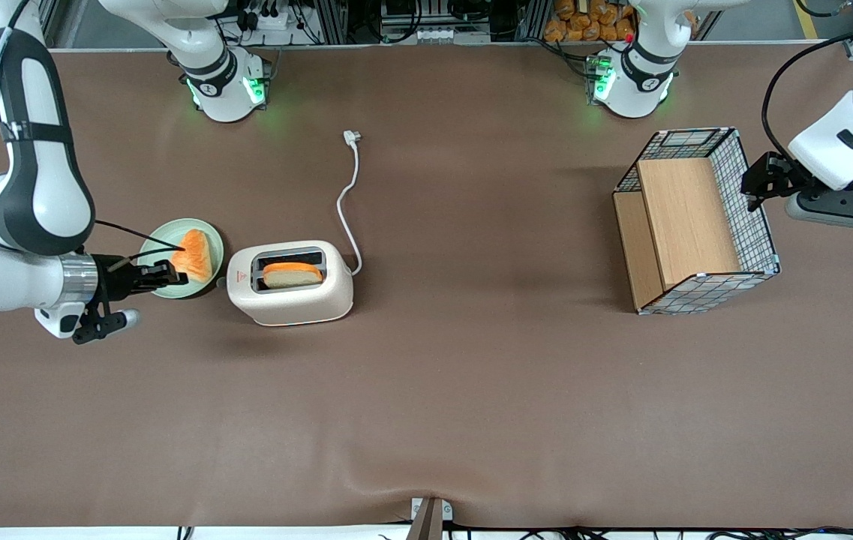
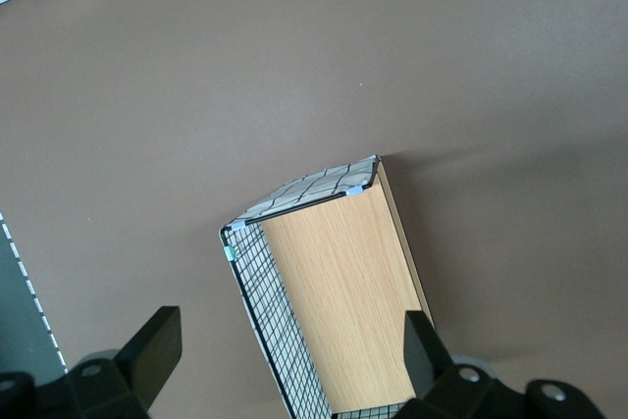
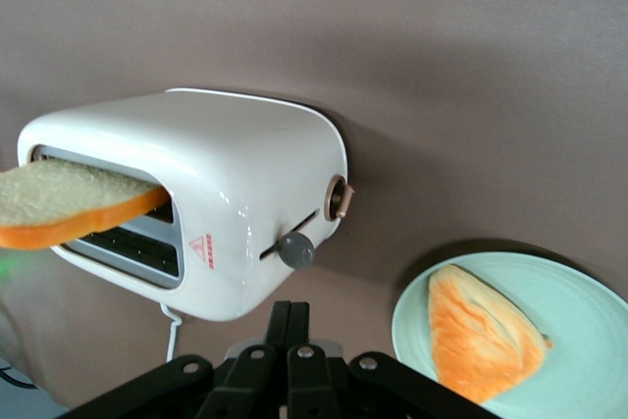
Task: Press toaster button with right arm
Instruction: 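Align the right gripper fingertips on top of the toaster's dark lever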
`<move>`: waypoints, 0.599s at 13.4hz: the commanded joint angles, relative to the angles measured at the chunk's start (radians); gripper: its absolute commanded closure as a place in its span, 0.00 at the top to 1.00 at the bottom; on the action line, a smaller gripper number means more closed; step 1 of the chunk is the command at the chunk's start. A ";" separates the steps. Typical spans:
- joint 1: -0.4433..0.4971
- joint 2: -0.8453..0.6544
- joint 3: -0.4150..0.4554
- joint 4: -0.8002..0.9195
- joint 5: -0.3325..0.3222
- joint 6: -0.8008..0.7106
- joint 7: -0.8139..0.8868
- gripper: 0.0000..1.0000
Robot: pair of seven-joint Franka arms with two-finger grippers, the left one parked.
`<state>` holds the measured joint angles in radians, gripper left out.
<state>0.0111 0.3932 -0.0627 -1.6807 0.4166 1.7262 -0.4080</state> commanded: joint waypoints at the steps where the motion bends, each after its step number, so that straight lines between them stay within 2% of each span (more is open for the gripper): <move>1: -0.017 -0.007 0.008 -0.057 0.073 0.047 -0.023 0.00; 4: -0.022 -0.007 0.008 -0.089 0.111 0.062 -0.023 0.00; 8: -0.036 -0.008 0.008 -0.146 0.200 0.087 -0.023 0.00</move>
<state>-0.0045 0.4002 -0.0637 -1.7887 0.5642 1.7972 -0.4081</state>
